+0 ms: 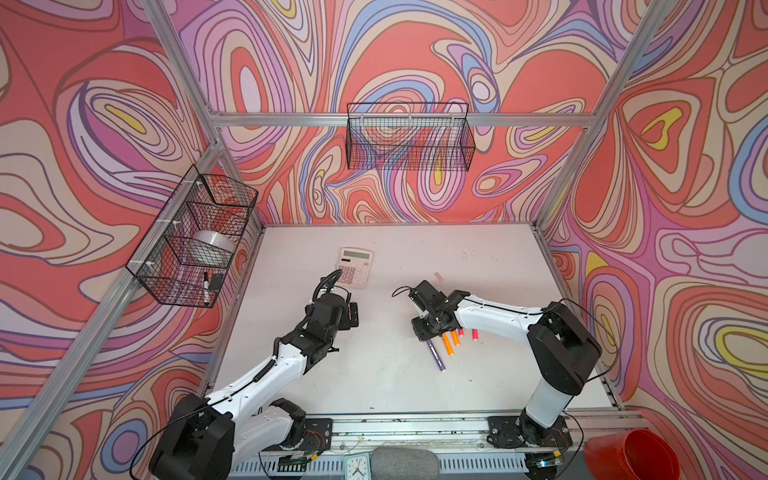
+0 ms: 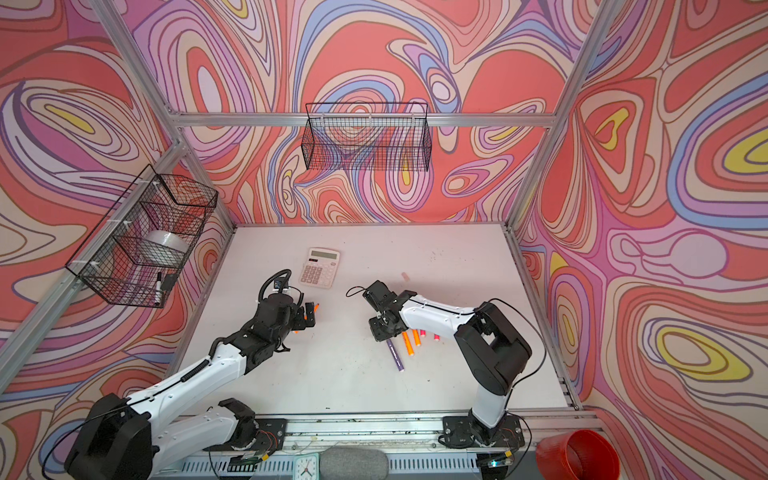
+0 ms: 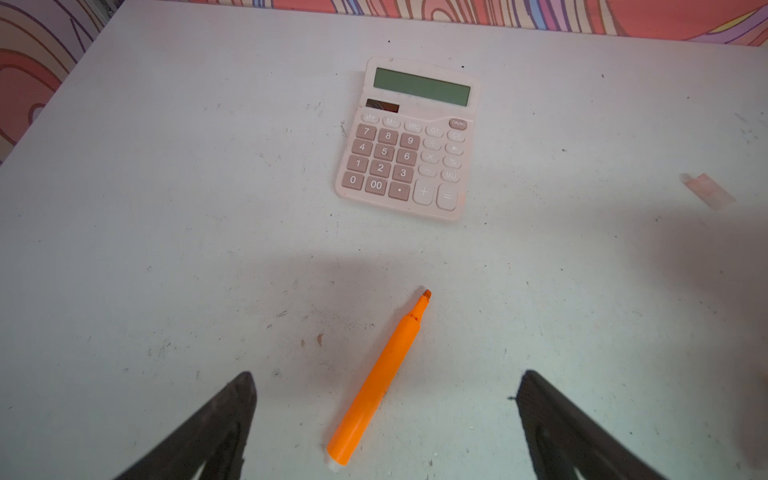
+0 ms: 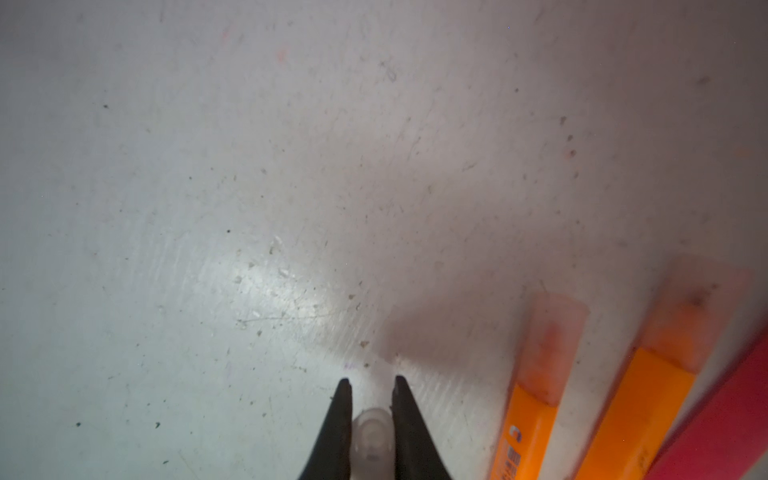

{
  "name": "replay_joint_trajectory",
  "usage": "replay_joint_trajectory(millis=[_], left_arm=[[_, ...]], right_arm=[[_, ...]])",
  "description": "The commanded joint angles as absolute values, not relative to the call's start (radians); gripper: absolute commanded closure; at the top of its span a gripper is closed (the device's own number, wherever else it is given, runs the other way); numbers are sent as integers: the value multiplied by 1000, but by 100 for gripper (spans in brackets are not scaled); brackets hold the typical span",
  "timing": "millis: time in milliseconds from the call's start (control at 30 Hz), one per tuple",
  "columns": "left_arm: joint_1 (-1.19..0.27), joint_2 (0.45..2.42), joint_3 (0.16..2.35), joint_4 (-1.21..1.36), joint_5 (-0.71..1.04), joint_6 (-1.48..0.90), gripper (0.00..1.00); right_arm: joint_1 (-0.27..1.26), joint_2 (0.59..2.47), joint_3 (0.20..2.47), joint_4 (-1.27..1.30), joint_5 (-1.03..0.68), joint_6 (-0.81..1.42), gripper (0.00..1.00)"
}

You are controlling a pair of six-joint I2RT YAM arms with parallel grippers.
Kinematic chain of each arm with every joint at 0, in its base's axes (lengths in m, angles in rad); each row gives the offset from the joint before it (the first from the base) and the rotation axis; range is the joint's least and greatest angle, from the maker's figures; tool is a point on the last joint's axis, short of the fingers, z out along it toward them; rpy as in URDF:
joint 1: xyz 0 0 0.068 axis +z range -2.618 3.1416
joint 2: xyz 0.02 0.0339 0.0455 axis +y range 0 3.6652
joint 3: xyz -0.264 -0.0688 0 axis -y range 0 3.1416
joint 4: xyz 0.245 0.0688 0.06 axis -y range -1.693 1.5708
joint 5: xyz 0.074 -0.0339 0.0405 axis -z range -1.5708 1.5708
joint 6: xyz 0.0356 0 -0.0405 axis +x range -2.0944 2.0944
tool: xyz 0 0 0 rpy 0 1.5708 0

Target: Insert the pens into the pen caps

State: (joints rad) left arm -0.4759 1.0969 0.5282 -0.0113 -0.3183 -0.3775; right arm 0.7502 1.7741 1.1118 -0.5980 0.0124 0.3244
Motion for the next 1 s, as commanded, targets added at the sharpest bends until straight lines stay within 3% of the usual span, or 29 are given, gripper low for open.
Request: replay_joint_trajectory(millis=[0,200,433,633,800,967], left_arm=[[-472,1119,560,-49,-317,-361,0],[-472,1210,621,-98,-275,-351,0],[-471,1319,702,-216,-333,-374,0],[-469,1359,740,-322,-331,-429,0],[-464,1351,715,-334,-311,-438,2],[-462,1356,702,-318,-240,-409,12]], right_arm=[[745,1832,1155,-567,56,339,100],[741,1886,1186,-570,145,330,100],[739,1848,1153,-530,164,329,72],[739,1778,1112,-504,192,331,56],[739,1654,1043,-448,210,332,51],[739,1569,993,-405,217,341,51]])
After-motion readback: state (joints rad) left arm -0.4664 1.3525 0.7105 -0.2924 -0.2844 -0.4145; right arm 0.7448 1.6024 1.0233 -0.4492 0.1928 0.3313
